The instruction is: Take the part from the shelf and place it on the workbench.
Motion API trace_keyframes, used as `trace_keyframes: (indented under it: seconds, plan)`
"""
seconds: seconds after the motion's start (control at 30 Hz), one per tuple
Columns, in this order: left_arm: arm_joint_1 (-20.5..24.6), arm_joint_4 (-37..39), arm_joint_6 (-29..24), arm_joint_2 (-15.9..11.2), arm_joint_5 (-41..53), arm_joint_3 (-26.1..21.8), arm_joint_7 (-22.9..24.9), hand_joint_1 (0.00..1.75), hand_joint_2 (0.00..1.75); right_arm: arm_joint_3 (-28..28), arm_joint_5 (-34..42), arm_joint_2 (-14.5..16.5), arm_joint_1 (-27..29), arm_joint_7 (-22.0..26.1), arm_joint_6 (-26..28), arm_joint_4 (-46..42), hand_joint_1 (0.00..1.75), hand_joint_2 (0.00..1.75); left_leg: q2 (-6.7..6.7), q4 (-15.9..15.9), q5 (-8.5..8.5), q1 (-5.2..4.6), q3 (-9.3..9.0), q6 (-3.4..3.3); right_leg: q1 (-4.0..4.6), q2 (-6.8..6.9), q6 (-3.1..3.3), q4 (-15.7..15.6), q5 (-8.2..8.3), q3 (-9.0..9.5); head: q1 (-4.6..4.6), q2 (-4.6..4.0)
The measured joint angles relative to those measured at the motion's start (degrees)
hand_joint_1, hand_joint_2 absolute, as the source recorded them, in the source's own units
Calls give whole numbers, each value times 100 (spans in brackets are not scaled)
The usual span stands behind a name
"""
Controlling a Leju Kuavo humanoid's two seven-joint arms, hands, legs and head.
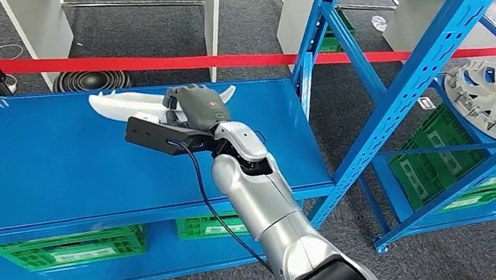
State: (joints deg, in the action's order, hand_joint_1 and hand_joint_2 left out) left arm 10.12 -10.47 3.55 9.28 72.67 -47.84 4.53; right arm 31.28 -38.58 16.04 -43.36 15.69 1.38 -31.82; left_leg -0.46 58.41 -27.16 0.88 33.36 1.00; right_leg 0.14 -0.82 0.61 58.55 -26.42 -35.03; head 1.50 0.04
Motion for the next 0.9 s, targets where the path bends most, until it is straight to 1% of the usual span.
trace_keyframes:
  seconds: [0.1, 0.23, 0.37, 0.5, 0.77, 0.9]
  plan:
    - [-5, 0, -6, -1, -34, -4, -42, 0, 175, 1, -1, -3, 114, 130, -99, -545, 175, 175, 1, 0, 0, 0, 0, 0, -1, -1, 0, 0, 0, -1, 0, 0]
    - [-18, 0, -50, 1, -78, -19, -73, 0, 175, 26, 61, -9, 200, 99, -298, -1266, 175, 175, 2, -1, -1, 0, 0, 2, 0, -1, 2, 0, -1, -1, 0, 0]
    - [-38, 0, -73, 1, -107, -34, -100, 0, 175, 79, 115, -12, 290, 112, -351, -1669, 175, 175, 2, -2, -2, 0, 0, 3, 0, -1, 3, 0, -2, -2, 0, 0]
    - [-78, 0, -75, 1, -107, -44, -95, 0, 175, 112, 135, -15, 367, 133, -353, -1833, 175, 175, 2, -3, -2, 0, -1, 3, 0, -1, 3, 0, -2, -2, -1, 0]
    - [-102, -1, -74, 1, -107, -46, -77, 0, 175, 118, 138, -15, 410, 141, -354, -1878, 175, 175, 2, -3, -1, 0, -1, 3, 0, -1, 3, 1, -2, -2, 1, 0]
    - [-105, -2, -56, 1, -135, -47, -148, 0, 175, 121, 150, -14, 410, 202, -346, -1872, 175, 175, 1, -3, -1, 0, 0, 3, 0, 0, 3, 1, -2, -2, 0, 0]
